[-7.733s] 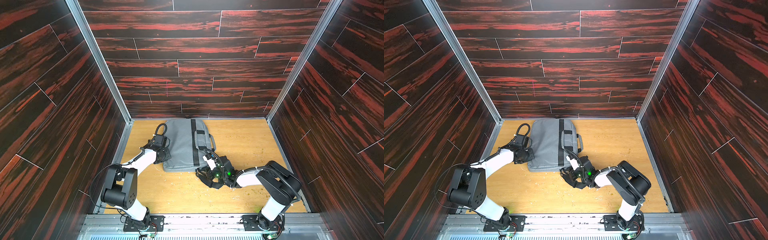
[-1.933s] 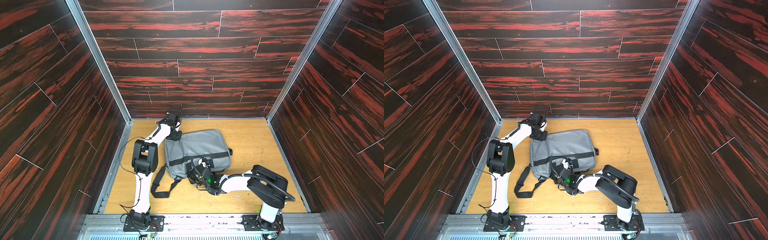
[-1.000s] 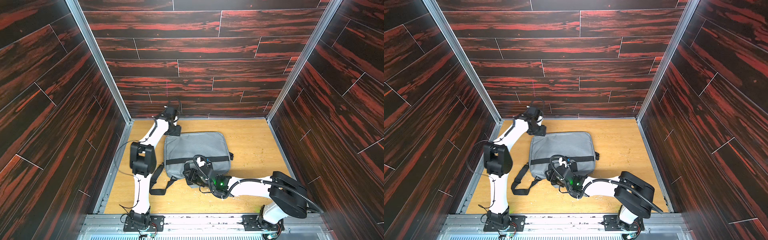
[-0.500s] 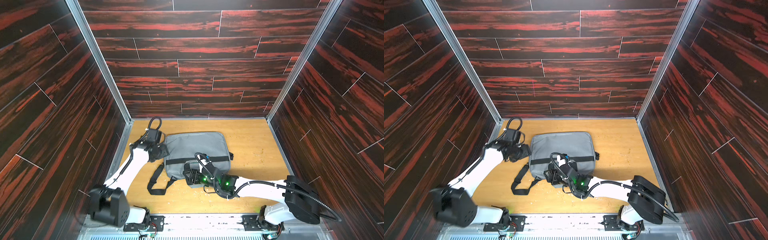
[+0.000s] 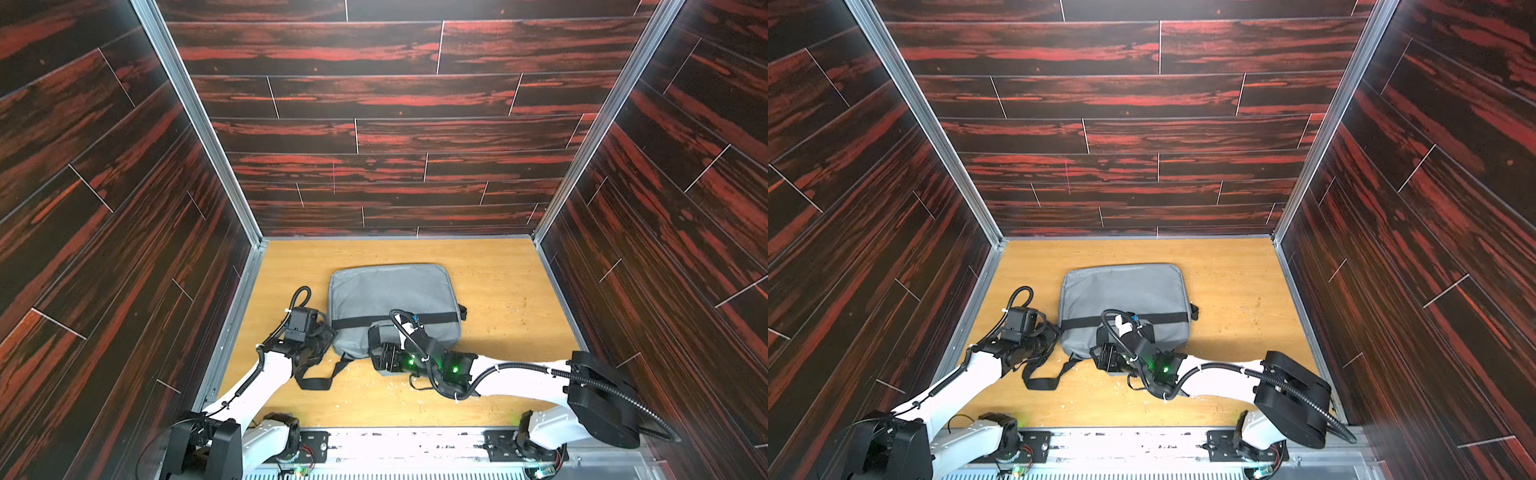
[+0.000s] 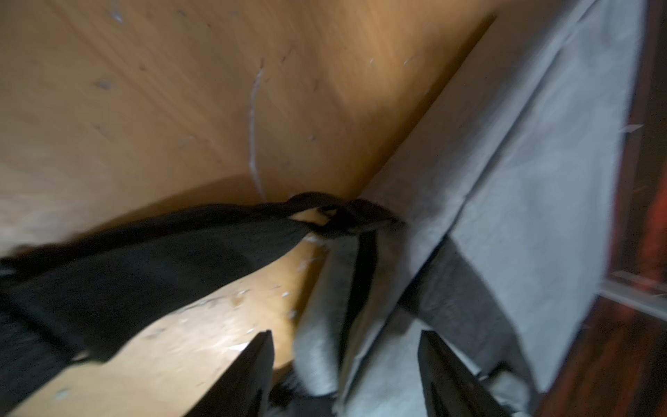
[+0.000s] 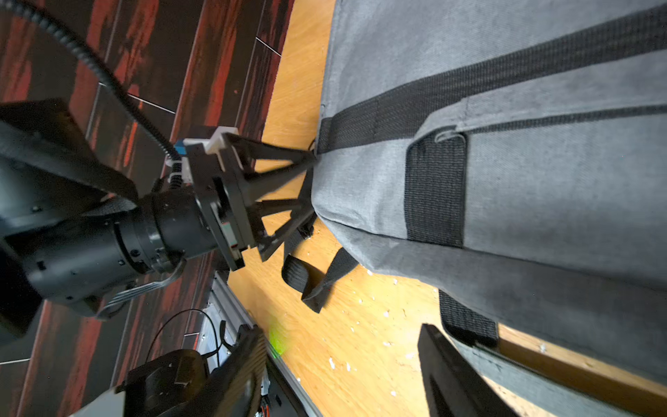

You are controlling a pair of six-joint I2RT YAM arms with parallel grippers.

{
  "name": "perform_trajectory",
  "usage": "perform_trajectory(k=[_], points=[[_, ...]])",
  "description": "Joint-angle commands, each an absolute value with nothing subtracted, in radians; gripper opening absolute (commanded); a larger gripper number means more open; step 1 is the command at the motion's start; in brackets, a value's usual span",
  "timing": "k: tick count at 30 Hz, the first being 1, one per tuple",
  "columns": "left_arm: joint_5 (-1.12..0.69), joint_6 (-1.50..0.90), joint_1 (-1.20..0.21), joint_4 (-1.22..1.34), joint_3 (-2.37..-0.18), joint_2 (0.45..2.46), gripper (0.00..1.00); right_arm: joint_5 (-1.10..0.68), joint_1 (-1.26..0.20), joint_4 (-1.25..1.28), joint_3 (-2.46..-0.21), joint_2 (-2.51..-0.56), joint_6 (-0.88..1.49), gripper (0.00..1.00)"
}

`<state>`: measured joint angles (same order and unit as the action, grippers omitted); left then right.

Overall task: Open the zippered laptop bag and take out the laptop
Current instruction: Unzip the zipper on the zippered laptop bag.

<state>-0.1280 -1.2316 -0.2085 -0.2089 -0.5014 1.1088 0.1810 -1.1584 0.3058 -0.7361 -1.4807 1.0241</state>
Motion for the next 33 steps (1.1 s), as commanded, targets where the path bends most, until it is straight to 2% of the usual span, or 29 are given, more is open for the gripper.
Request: perform_trajectory(k=[1,9,15,18,22,26,33], points=[[-0.126,-1.394,-0.233,-0.048,-0.456,1.086,0.65,0.208,-1.166,0.286,-0.728,-1.453,1.024,0.7],[-0.166,-1.418,-0.258,-0.04,-0.377,1.041,0.48,0.231,-1.169,0.322,-0.732,-1.513,1.075,0.68],[-0.224,-1.404,-0.26,0.006,-0.39,1.093,0.31,0.255,-1.2,0.35,-0.776,-1.58,1.103,0.64],[-0.254,-1.426,-0.259,0.081,-0.359,1.119,0.19,0.274,-1.228,0.369,-0.782,-1.609,1.131,0.62],[-0.252,-1.372,-0.259,0.041,-0.39,1.109,0.05,0.278,-1.247,0.411,-0.785,-1.651,1.168,0.59],[-0.268,-1.382,-0.26,0.044,-0.404,1.107,0.0,0.256,-1.26,0.465,-0.822,-1.73,1.205,0.56],[-0.291,-1.381,-0.261,-0.014,-0.428,1.046,0.0,0.249,-1.277,0.519,-0.935,-1.886,1.269,0.48]])
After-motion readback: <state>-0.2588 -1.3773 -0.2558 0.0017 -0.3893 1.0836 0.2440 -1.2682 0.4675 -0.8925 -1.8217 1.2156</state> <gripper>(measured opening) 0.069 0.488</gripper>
